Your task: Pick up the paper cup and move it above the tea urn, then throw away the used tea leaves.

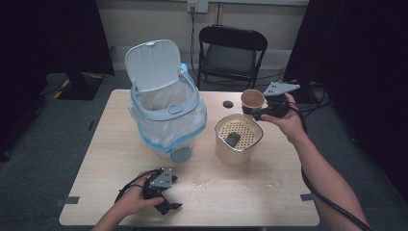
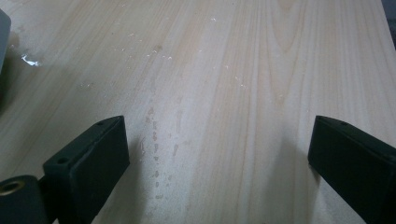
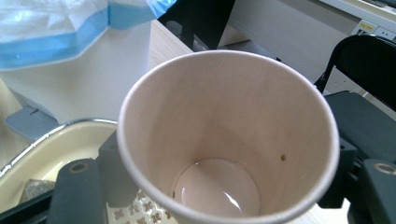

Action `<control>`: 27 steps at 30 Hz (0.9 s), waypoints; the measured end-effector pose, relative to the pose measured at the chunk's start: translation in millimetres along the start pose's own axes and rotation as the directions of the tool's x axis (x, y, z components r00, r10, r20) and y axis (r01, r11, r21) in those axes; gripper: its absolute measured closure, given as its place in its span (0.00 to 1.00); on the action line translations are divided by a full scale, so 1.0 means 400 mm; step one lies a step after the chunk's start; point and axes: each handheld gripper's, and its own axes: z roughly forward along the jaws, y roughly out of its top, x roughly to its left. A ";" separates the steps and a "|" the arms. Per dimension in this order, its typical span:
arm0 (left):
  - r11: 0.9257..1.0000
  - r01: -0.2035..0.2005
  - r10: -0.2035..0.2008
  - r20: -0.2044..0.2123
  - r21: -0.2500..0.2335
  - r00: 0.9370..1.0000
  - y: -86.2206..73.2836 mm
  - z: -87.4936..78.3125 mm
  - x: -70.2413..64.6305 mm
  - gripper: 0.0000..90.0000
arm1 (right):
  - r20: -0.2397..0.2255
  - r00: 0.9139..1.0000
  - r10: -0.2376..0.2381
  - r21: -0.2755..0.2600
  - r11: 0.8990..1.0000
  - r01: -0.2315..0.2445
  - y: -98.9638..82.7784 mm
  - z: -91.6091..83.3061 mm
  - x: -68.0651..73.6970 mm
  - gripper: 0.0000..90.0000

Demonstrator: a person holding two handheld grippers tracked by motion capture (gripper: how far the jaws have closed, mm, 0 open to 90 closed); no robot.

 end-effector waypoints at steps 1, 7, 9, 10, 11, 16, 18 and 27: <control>1.000 0.000 0.000 0.000 0.000 1.000 0.000 0.000 0.000 0.05 | -0.005 1.000 0.007 -0.002 1.000 -0.007 0.001 0.000 0.000 0.30; 1.000 -0.002 0.002 -0.002 0.004 1.000 0.000 -0.001 0.000 0.05 | -0.008 1.000 0.013 -0.016 1.000 -0.014 0.014 -0.005 0.002 0.30; 1.000 -0.003 0.003 0.000 0.002 1.000 0.000 0.000 0.000 0.05 | -0.007 1.000 0.019 -0.022 1.000 -0.019 0.018 -0.008 0.003 0.29; 1.000 -0.005 0.005 0.000 0.008 1.000 0.001 -0.001 0.001 0.05 | -0.012 1.000 0.025 -0.025 0.999 -0.025 0.020 -0.010 0.003 0.29; 1.000 -0.001 0.001 -0.003 0.004 1.000 0.000 0.000 0.000 0.05 | -0.013 1.000 0.028 -0.028 0.999 -0.029 0.023 -0.011 0.003 0.29; 1.000 -0.006 0.006 0.005 0.008 1.000 0.001 0.002 0.000 0.03 | -0.024 0.999 0.027 -0.020 0.999 -0.028 0.038 -0.016 0.008 0.29; 1.000 -0.012 0.012 -0.003 0.009 1.000 0.002 0.003 0.000 0.02 | -0.030 0.999 0.032 -0.022 0.999 -0.033 0.044 -0.016 0.010 0.29; 1.000 -0.011 0.011 0.003 0.014 1.000 0.003 0.004 -0.003 0.00 | -0.071 0.995 0.066 -0.021 0.997 -0.068 0.084 -0.003 0.021 0.29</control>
